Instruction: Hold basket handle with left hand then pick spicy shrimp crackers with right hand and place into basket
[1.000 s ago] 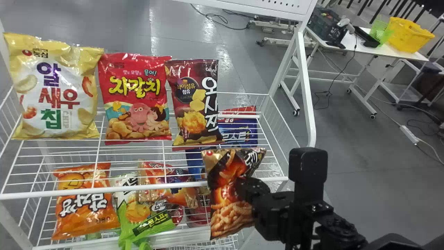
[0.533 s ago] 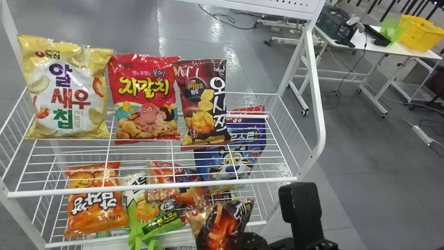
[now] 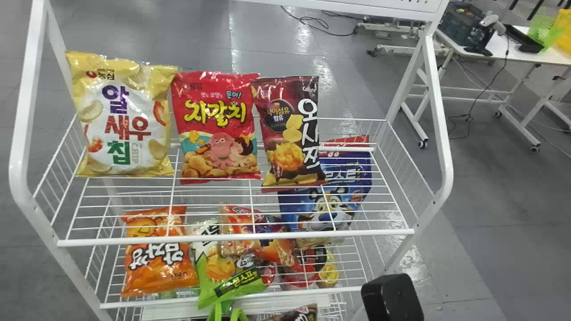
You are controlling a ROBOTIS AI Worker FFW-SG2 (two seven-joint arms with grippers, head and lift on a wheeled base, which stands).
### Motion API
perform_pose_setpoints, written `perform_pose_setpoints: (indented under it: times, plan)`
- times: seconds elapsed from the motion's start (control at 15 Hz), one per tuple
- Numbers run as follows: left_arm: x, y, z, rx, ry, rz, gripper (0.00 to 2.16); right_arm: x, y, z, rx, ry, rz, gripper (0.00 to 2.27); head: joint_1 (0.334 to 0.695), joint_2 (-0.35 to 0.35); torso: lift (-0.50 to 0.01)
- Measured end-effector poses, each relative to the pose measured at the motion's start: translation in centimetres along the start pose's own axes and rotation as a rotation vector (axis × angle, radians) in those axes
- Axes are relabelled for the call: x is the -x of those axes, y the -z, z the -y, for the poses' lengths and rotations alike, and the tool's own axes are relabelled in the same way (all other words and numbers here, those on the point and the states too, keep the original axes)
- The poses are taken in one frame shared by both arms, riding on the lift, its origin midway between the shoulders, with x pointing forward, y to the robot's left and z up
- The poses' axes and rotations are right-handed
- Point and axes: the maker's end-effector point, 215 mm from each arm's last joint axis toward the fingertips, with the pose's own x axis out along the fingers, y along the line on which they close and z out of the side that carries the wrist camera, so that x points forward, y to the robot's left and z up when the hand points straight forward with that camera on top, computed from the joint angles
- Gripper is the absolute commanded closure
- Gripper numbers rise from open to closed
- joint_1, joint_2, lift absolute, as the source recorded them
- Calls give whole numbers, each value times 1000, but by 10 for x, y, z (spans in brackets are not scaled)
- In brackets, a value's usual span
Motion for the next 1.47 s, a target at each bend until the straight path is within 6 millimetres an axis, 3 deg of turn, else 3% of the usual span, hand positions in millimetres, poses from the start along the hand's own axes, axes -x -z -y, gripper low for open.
perform_pose_setpoints:
  times: [0.93,1.0,1.13,1.2,1.47]
  plan:
    - [-4,10,2,12,9,-16,1814,-31,47,-65,52,-141,-132,1663,695,30,-37]
    - [-4,10,2,13,8,-17,1814,-35,50,-66,53,-144,-144,1335,695,37,-37]
    - [-5,11,1,12,4,-19,1814,-42,55,-64,47,-143,-155,137,695,40,-37]
    - [-6,11,0,11,2,-22,1814,-45,52,-63,42,-140,-143,-2,695,36,-37]
    - [-7,12,0,10,0,-27,1814,-58,35,-60,25,-158,-90,6,695,48,-37]
